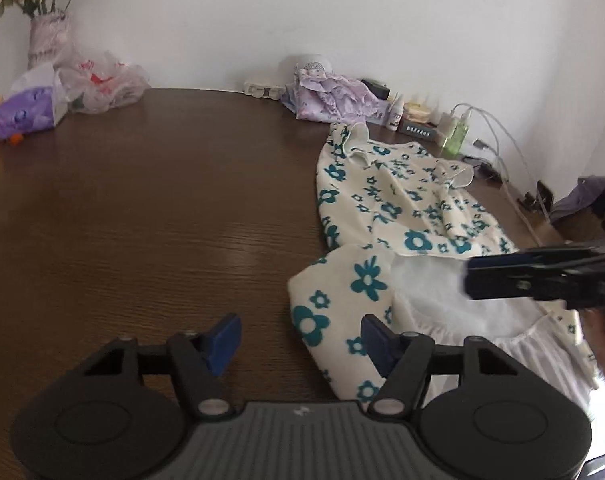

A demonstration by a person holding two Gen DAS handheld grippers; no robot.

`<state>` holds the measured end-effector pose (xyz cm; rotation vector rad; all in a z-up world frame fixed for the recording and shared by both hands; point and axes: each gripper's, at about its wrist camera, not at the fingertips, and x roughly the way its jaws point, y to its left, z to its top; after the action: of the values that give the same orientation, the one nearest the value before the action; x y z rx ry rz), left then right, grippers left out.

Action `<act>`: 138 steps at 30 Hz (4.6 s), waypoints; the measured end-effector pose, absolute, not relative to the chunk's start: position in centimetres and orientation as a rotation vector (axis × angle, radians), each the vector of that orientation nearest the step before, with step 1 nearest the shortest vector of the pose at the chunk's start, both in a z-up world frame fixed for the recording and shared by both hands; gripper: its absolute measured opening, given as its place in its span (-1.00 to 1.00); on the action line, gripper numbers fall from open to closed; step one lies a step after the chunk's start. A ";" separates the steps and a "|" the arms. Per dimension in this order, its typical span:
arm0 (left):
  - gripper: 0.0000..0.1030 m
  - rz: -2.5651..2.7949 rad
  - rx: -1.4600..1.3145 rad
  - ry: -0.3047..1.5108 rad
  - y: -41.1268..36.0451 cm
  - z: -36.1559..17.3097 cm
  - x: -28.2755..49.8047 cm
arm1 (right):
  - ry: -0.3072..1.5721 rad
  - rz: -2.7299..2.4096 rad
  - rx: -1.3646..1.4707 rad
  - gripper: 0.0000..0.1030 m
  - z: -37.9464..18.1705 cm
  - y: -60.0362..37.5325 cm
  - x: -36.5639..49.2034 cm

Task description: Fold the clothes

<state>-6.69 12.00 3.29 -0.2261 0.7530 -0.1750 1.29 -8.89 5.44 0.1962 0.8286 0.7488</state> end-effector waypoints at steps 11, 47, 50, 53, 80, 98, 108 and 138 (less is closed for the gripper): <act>-0.53 -0.183 -0.314 0.600 11.6 4.3 -10.7 | 0.964 0.760 0.781 -0.93 1.7 -6.6 8.7; -0.85 -0.386 -0.283 0.936 12.1 3.8 -4.1 | 0.710 0.475 -0.114 -0.40 6.2 -12.3 2.1; -0.73 -0.354 -0.217 0.988 11.0 4.5 -6.7 | 0.663 0.393 -0.239 -0.18 6.9 -14.6 0.8; -0.06 -0.364 -0.242 0.886 11.0 6.1 -9.2 | 0.669 0.317 -0.286 -0.06 7.2 -17.9 -0.4; -0.33 0.055 0.121 0.744 12.4 6.9 -3.5 | 0.640 0.735 -0.057 -0.41 8.8 -8.8 -9.3; -0.75 -0.312 0.231 0.851 5.1 3.4 -10.9 | 0.748 0.210 -0.252 -0.94 2.1 -22.2 1.0; -0.56 -0.327 0.372 0.875 9.8 4.5 -12.2 | 0.813 0.313 -0.144 -0.54 3.8 -22.1 -12.9; -0.03 -0.599 0.302 0.658 10.6 5.2 -14.8 | 0.643 0.656 -0.388 -0.31 3.4 -17.6 -12.3</act>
<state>-14.75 10.60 5.16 0.3018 0.6575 -0.5988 -12.29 -17.62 3.45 -0.3883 0.6425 0.6562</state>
